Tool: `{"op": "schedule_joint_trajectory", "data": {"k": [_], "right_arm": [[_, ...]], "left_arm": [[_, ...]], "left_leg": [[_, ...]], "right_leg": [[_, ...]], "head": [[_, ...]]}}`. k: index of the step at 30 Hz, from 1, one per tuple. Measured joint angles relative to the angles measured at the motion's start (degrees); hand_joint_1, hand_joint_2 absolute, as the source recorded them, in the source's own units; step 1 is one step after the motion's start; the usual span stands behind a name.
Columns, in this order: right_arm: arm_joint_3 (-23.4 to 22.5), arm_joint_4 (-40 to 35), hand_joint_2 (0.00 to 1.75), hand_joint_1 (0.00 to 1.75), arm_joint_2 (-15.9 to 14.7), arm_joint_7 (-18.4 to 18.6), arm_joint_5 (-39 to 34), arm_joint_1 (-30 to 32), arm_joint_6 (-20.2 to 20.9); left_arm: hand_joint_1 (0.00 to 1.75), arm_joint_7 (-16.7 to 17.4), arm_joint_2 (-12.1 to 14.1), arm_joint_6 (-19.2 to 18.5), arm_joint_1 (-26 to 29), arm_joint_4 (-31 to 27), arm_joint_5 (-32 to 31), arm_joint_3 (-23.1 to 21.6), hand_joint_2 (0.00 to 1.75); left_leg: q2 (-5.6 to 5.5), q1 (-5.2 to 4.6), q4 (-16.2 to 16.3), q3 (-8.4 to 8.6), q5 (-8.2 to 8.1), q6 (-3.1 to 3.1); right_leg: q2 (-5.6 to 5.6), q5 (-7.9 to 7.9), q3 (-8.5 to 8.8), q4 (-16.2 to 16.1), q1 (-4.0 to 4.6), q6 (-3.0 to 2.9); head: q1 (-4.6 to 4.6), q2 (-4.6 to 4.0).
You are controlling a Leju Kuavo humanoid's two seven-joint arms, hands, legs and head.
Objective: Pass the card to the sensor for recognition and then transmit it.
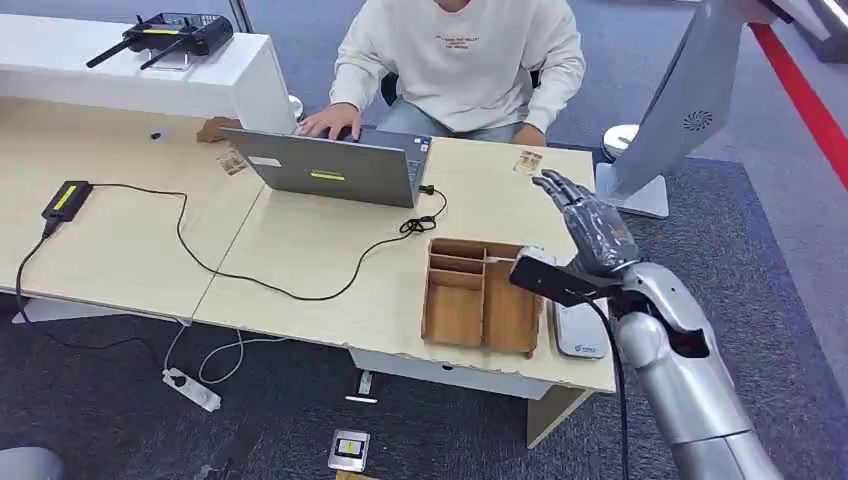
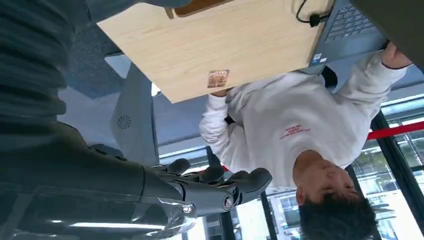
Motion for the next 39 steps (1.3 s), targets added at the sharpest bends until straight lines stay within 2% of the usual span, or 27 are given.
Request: {"op": "schedule_joint_trajectory", "data": {"k": [7,18,29,39], "right_arm": [[1.1,3.7,1.75,0.0,1.9,-0.5,-0.4,-1.6,0.0],[1.9,6.0,1.75,0.0,2.7,-0.5,-0.5,-2.6,0.0],[2.9,7.1,1.75,0.0,2.8,0.4,-1.1,-2.7,3.3],[4.3,9.5,1.75,0.0,3.8,0.3,-1.2,-3.5,4.0]], "left_arm": [[0.0,0.2,0.0,-0.6,0.0,0.0,0.2,0.0,0.0],[0.0,0.2,0.1,-0.9,0.0,0.0,0.3,0.0,0.0],[0.0,0.7,0.3,-0.7,0.1,-0.1,-0.1,0.1,0.0],[0.0,0.4,0.3,-0.9,0.1,-0.2,0.0,0.4,0.0]], "left_leg": [[0.0,0.0,0.0,0.01,0.0,0.0],[0.0,0.0,0.0,0.01,0.0,0.0],[0.0,0.0,0.0,0.01,0.0,0.0],[0.0,0.0,0.0,0.01,0.0,0.0]], "right_leg": [[0.0,0.0,0.0,0.0,0.0,0.0],[0.0,0.0,-0.01,0.0,0.0,0.0],[0.0,0.0,-0.01,0.0,0.0,0.0],[0.0,0.0,-0.01,0.0,0.0,0.0]], "head": [[0.0,0.0],[-0.02,0.0],[0.0,0.0],[-0.02,0.0]]}}
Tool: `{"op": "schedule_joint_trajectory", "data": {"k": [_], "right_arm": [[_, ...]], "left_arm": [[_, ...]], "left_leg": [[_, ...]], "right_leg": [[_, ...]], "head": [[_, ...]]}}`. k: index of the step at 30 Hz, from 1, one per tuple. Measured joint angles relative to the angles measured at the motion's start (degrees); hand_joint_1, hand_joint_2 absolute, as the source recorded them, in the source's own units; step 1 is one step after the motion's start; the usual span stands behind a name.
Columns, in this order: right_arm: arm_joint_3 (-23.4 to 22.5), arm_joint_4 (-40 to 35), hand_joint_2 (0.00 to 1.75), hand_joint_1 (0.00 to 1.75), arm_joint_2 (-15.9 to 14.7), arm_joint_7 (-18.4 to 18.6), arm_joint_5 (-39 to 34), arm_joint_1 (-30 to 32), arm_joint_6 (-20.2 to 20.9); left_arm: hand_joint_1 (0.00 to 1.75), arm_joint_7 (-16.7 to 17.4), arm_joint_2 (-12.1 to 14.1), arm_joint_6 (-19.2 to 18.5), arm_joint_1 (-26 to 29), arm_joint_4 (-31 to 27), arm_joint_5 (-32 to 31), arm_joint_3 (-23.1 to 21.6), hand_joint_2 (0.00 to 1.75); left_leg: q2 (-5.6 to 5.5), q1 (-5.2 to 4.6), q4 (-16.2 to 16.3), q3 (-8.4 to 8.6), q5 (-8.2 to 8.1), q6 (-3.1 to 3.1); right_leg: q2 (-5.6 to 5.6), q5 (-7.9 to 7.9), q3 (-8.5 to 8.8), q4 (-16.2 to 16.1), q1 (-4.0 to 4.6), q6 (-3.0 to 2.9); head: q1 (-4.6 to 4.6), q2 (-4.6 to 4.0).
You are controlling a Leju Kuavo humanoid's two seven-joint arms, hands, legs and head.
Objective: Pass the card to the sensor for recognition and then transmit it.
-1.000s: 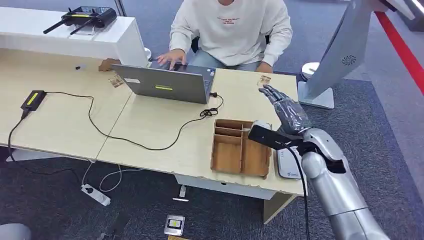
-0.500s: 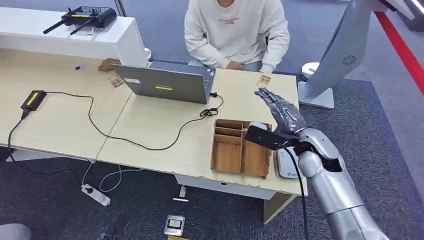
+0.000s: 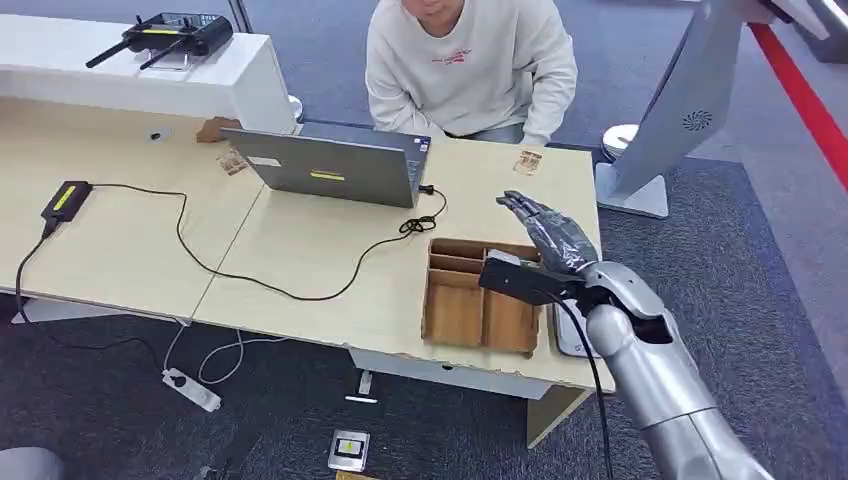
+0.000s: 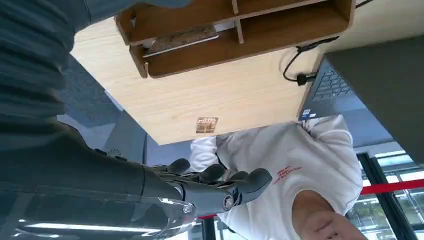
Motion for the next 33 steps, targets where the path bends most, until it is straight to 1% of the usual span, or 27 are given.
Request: {"op": "schedule_joint_trajectory", "data": {"k": [5,21,26,33], "right_arm": [[0.5,1.6,1.75,0.0,1.0,-1.0,-0.9,-0.9,-1.2],[1.6,6.5,1.75,0.0,2.5,-1.0,-0.5,-2.7,-1.9],[1.8,7.3,1.75,0.0,2.2,-0.3,0.3,-2.7,-1.9],[1.4,7.7,1.75,0.0,0.7,1.2,2.4,-0.9,-4.2]], "left_arm": [[0.0,-0.2,0.0,0.0,0.0,-0.1,0.1,0.0,0.0],[0.0,-0.2,0.0,0.0,0.0,-0.4,-0.1,0.0,0.0],[0.0,1.2,0.0,-0.3,0.1,-0.6,-1.4,0.0,0.0],[0.0,1.2,0.3,-0.1,0.2,-1.0,-3.7,0.0,0.0]], "left_leg": [[0.0,0.0,0.0,0.0,0.0,0.0],[0.0,0.0,0.0,0.0,0.0,0.0],[0.01,0.0,0.0,0.01,0.0,0.0],[0.01,-0.01,0.0,0.01,0.0,0.0]], "right_leg": [[0.0,0.0,0.0,0.0,0.0,0.0],[0.0,0.0,-0.01,0.0,0.0,0.0],[0.0,0.0,-0.03,0.0,0.01,0.0],[0.0,0.0,-0.03,0.0,0.0,0.0]], "head": [[0.02,0.0],[0.02,0.0],[0.02,0.0],[0.0,0.0]]}}
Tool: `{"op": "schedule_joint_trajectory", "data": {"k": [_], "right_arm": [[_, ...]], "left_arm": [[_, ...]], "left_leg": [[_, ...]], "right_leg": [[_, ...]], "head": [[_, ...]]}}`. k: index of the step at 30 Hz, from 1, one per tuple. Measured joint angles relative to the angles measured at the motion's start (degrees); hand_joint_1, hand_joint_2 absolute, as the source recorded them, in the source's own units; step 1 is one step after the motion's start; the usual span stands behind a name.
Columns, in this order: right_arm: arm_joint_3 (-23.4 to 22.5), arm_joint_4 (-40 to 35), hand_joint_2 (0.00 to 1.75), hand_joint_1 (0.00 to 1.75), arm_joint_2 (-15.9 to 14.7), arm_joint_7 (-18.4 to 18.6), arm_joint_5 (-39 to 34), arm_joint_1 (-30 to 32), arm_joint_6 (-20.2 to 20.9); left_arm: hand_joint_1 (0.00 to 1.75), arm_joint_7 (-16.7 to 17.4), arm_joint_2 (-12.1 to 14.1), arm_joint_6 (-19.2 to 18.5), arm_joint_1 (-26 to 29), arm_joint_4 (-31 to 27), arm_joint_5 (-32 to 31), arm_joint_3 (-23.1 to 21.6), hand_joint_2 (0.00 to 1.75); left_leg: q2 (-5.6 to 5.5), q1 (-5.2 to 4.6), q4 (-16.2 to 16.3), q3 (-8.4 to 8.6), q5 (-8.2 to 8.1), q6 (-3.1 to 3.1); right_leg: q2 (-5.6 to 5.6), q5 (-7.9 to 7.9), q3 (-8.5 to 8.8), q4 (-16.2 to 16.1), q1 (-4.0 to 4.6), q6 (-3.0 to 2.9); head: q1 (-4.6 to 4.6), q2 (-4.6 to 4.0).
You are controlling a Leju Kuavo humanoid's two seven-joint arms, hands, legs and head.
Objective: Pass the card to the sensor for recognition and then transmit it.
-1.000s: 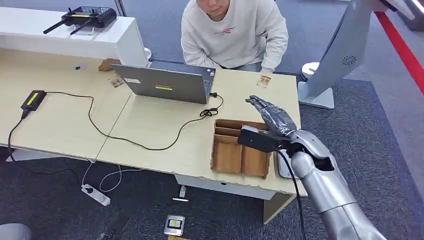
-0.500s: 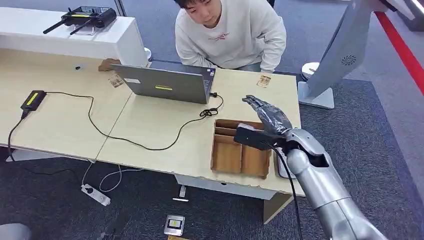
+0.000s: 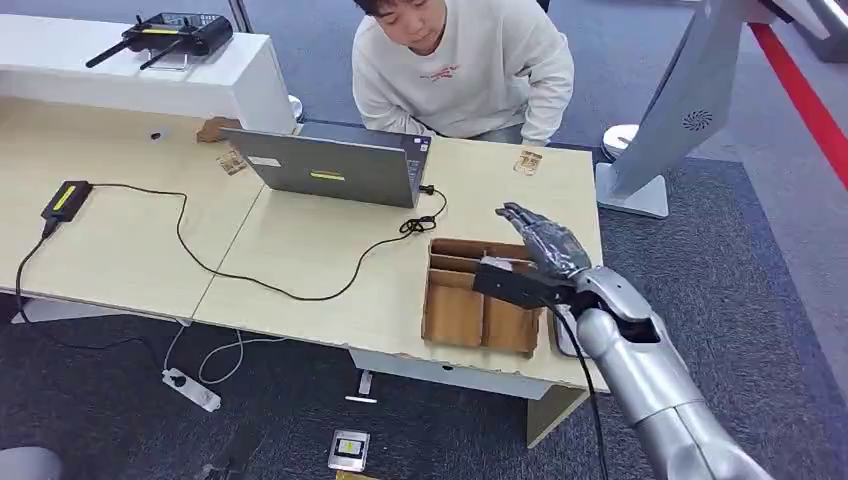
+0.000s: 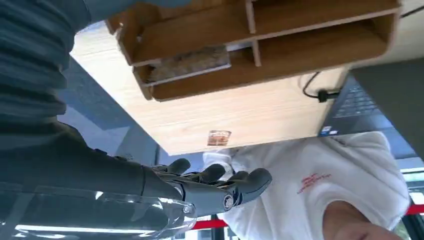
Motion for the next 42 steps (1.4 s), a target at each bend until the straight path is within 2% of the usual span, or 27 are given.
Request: {"op": "schedule_joint_trajectory", "data": {"k": [18,24,33,42], "right_arm": [[-2.4,0.0,1.75,0.0,-3.1,0.5,1.5,2.7,-3.6],[-2.6,-1.1,1.75,0.0,-3.3,-0.1,1.6,3.0,-2.4],[-2.5,-3.3,1.75,0.0,-2.2,-0.6,1.9,2.3,0.6],[-2.0,-2.2,1.75,0.0,0.3,-2.3,1.9,0.4,0.1]], "left_arm": [[0.0,0.1,0.3,0.1,0.2,-0.4,-1.6,0.0,0.0],[0.0,0.0,0.3,0.1,0.2,-0.5,-2.2,0.0,0.0],[0.0,-0.6,0.3,0.1,0.2,-0.8,-2.5,0.0,0.0],[0.0,-1.0,0.7,-1.2,0.1,-1.0,-2.2,0.0,0.0]], "left_leg": [[0.0,0.0,0.0,0.0,0.0,0.0],[0.0,0.0,0.0,-0.01,0.0,0.0],[0.0,0.01,0.0,-0.01,0.0,0.0],[0.0,0.02,0.0,-0.02,0.0,0.0]], "right_leg": [[0.01,0.0,0.0,0.0,0.0,0.0],[0.01,0.0,0.01,0.0,0.0,0.0],[0.01,0.0,0.02,0.0,0.0,0.0],[0.01,0.0,0.02,0.0,0.01,0.0]], "head": [[0.0,0.0],[0.02,0.0],[0.0,0.0],[0.0,0.0]]}}
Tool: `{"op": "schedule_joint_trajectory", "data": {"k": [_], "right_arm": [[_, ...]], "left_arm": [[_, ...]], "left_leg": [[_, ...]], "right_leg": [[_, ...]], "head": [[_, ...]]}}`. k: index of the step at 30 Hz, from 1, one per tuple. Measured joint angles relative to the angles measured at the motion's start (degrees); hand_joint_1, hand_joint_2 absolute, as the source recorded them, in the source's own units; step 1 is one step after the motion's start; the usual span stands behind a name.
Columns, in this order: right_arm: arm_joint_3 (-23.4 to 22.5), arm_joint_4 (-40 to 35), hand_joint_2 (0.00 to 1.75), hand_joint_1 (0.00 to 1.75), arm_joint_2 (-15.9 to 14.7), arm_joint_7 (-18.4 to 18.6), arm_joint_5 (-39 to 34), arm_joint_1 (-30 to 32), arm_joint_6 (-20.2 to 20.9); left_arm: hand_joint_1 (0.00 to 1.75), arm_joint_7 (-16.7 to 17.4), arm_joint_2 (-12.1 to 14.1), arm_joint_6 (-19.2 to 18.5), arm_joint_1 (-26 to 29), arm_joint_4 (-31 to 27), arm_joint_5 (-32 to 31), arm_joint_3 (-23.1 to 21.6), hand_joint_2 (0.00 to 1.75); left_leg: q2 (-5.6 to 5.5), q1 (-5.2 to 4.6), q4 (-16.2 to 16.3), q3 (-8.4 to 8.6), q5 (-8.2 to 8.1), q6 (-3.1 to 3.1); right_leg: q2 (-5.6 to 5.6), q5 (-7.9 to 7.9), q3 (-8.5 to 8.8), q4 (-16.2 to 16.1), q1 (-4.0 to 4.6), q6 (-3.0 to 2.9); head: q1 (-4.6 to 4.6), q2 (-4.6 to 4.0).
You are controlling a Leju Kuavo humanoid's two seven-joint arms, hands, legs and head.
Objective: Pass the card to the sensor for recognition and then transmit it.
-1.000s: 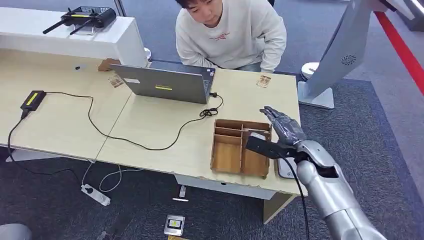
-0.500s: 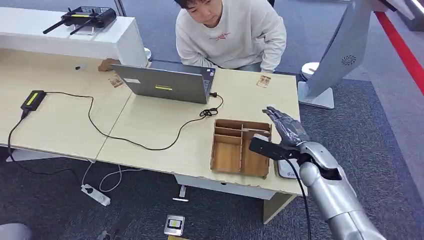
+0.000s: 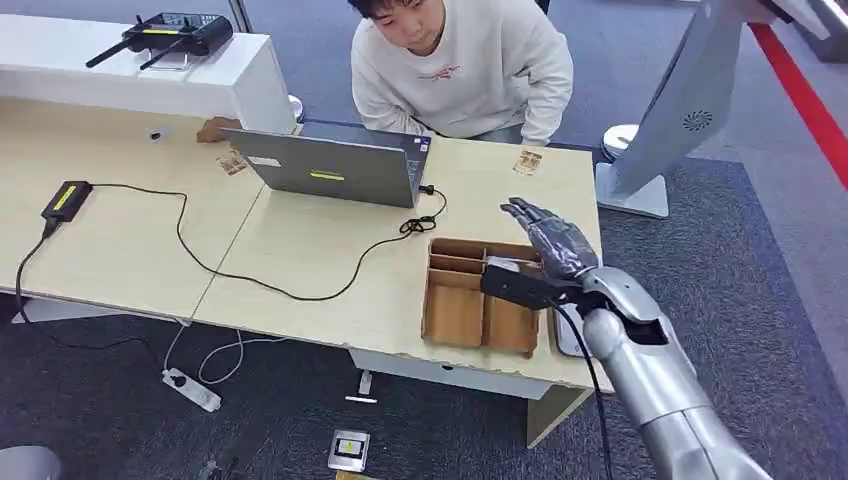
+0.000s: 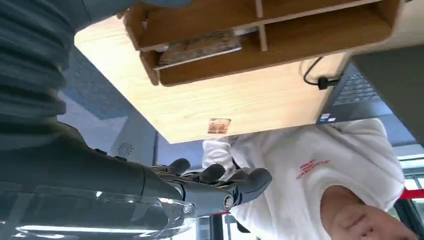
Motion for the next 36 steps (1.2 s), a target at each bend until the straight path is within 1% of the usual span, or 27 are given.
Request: {"op": "schedule_joint_trajectory", "data": {"k": [11,15,23,29,36], "right_arm": [[0.7,1.4,1.75,0.0,1.4,-0.4,-0.1,-0.5,-0.2],[1.0,2.4,1.75,0.0,1.7,-0.5,-0.1,-0.8,-0.5],[1.4,4.4,1.75,0.0,2.6,-1.6,-0.2,-1.2,-1.1],[1.7,6.3,1.75,0.0,3.8,-2.2,-0.4,-2.4,-1.1],[2.1,8.1,1.75,0.0,4.2,-1.9,-1.2,-3.1,-1.8]], "left_arm": [[0.0,0.0,0.8,-0.7,0.1,-0.5,0.1,0.0,0.0],[0.0,0.6,1.0,-0.8,0.1,-1.0,0.3,0.0,0.0],[0.0,0.8,1.2,-0.7,0.3,-1.5,0.5,0.0,0.0],[0.0,1.1,1.2,-0.9,0.5,-2.1,0.5,0.1,0.0],[0.0,1.9,1.7,-0.8,0.8,-3.0,-0.6,0.1,0.0]], "left_leg": [[0.0,-0.01,0.0,0.0,0.0,0.0],[-0.01,-0.01,0.0,0.0,0.0,0.0],[-0.01,0.0,0.0,-0.01,0.0,0.0],[0.0,0.0,0.0,-0.01,0.0,0.0],[0.0,-0.01,0.0,0.0,0.0,0.0]], "right_leg": [[0.0,0.0,0.0,0.0,0.0,0.0],[0.0,0.0,0.0,0.0,0.0,0.0],[0.0,0.0,0.0,0.0,0.0,0.0],[0.0,0.0,0.0,0.0,0.0,0.0],[0.0,0.0,-0.01,0.0,0.0,0.0]], "head": [[0.02,0.0],[0.0,0.0],[0.02,0.0],[0.02,0.0],[0.02,0.0]]}}
